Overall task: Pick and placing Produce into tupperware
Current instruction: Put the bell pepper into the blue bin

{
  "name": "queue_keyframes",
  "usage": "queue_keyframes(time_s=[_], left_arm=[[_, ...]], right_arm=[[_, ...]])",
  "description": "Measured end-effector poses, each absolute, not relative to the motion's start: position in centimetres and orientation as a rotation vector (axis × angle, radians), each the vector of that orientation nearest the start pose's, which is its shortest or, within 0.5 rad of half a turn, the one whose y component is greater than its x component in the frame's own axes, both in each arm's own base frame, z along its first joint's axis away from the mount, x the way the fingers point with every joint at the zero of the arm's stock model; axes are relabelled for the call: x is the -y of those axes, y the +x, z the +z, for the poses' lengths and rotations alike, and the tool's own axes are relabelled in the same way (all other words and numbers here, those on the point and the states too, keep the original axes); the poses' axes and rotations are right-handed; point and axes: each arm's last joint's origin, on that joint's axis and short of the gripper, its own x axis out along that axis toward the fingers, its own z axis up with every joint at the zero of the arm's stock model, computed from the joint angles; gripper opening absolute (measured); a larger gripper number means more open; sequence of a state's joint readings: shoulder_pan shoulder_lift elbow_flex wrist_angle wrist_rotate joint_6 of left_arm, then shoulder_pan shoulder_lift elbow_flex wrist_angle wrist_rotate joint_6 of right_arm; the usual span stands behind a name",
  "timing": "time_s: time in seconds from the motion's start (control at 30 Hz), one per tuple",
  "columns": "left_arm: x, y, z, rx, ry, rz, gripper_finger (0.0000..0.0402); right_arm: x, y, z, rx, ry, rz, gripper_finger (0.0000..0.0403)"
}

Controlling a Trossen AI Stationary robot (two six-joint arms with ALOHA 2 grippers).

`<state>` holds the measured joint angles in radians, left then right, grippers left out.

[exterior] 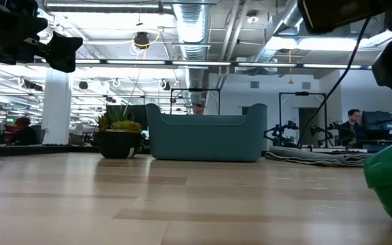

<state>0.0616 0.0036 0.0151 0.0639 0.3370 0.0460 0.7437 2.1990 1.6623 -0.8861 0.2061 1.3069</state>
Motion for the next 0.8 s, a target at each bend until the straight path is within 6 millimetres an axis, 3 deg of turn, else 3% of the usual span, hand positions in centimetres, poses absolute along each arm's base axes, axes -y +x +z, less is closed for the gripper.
queue_keyframes(time_s=[0.8], left_arm=[[0.4,9.5,17.5,0.08,0.053,-0.276,0.0288]], right_arm=[[-27.9,31.6,13.5,-1.296,0.463,-0.46,0.031]])
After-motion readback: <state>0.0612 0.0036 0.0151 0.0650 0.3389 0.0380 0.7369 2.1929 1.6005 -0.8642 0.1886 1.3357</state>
